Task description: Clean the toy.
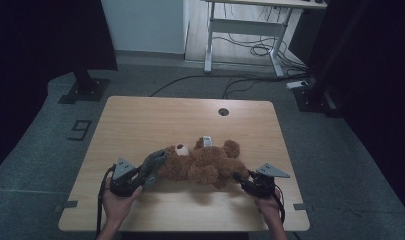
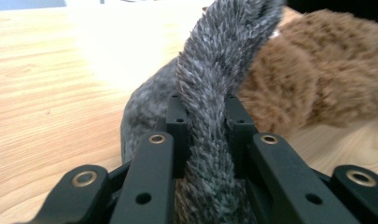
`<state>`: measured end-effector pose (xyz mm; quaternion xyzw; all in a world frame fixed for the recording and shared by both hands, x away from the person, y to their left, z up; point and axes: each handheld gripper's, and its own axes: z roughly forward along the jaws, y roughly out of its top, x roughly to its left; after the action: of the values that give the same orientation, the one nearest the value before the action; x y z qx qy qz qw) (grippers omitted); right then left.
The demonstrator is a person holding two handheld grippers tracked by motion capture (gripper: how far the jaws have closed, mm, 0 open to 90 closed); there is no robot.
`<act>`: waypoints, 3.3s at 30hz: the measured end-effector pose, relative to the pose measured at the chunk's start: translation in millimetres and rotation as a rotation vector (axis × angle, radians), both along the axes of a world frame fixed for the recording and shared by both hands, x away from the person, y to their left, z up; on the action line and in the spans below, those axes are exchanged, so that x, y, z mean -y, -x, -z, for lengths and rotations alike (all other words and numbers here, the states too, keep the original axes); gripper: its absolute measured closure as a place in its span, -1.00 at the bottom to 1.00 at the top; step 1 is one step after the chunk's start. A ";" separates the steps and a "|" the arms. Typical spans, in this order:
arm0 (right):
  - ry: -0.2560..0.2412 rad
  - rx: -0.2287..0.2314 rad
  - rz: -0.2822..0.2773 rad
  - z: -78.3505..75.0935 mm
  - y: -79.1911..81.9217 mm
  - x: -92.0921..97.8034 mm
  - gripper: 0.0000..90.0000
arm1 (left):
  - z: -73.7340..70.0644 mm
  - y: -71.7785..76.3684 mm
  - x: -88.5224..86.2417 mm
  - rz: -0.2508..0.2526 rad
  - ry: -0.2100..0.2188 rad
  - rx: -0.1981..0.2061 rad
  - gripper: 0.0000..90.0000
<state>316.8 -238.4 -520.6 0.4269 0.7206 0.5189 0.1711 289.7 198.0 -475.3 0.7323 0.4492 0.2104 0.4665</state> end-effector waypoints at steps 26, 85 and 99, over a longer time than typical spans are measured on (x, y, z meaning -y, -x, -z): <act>-0.006 -0.003 -0.006 1.4 -0.1 1.4 0.31 | -4.5 -5.0 150.2 0.284 -0.054 0.016 0.70; -0.014 -0.003 -0.011 3.7 -1.4 3.2 0.30 | -49.9 -4.8 159.0 0.296 0.022 0.070 0.69; -0.017 -0.007 -0.013 4.8 -1.8 4.0 0.30 | -19.8 -12.2 210.4 0.352 -0.048 -0.037 0.69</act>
<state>318.6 -242.4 -525.3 0.4255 0.7196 0.5245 0.1615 301.9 -12.5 -455.6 0.8143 0.3175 0.1227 0.4702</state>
